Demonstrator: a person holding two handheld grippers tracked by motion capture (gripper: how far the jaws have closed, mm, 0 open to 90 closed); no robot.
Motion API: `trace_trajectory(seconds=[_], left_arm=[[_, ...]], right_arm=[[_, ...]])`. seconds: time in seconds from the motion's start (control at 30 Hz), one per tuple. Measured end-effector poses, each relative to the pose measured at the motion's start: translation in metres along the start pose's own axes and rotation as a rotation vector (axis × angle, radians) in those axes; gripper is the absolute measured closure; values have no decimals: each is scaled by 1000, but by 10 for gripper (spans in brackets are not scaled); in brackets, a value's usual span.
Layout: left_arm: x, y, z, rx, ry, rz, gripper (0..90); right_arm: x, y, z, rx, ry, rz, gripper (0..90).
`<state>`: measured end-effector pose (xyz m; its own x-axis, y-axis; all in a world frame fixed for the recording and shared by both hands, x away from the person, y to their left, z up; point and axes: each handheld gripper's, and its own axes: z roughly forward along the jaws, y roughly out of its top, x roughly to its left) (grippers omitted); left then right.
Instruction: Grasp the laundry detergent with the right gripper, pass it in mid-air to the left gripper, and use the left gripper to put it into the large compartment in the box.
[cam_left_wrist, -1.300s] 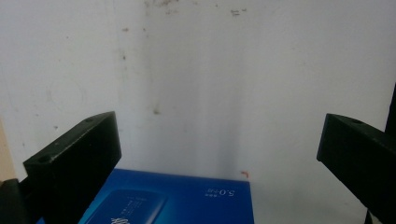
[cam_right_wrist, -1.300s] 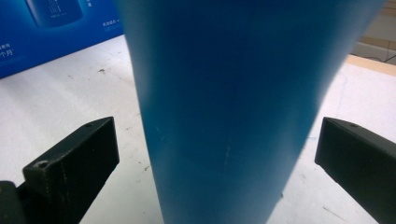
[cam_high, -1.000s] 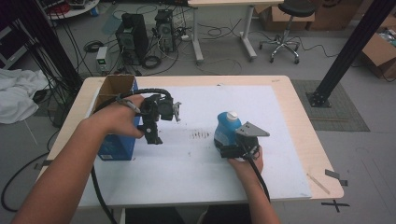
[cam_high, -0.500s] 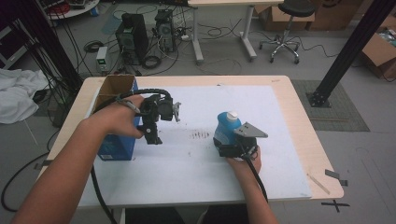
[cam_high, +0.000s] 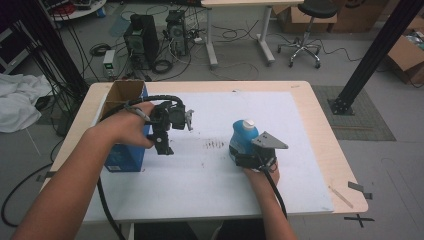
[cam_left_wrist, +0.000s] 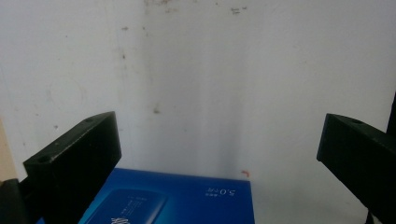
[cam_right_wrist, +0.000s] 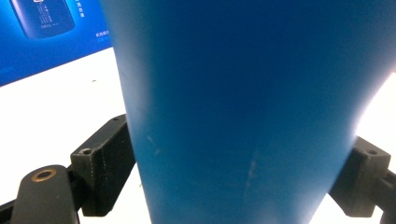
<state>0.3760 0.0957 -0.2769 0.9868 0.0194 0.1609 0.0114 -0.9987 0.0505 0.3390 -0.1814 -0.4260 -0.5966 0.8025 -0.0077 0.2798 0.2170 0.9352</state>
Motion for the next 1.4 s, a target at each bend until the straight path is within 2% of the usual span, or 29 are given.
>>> trace_trajectory(seconds=[0.27, 0.87, 1.17, 1.27, 1.4], left_arm=[[0, 1, 0, 3, -1, 1, 1], [1, 1, 2, 10, -10, -2, 1], [1, 2, 3, 14, -9, 1, 1], [1, 2, 4, 14, -9, 1, 1], [1, 2, 4, 15, -10, -1, 1]], right_arm=[[-1, -1, -2, -13, 7, 11, 190], [-1, -1, -1, -28, 21, -10, 308], [2, -2, 0, -35, 17, -18, 374], [1, -3, -1, -43, 6, -16, 422], [1, -4, -2, -47, -1, -20, 433]])
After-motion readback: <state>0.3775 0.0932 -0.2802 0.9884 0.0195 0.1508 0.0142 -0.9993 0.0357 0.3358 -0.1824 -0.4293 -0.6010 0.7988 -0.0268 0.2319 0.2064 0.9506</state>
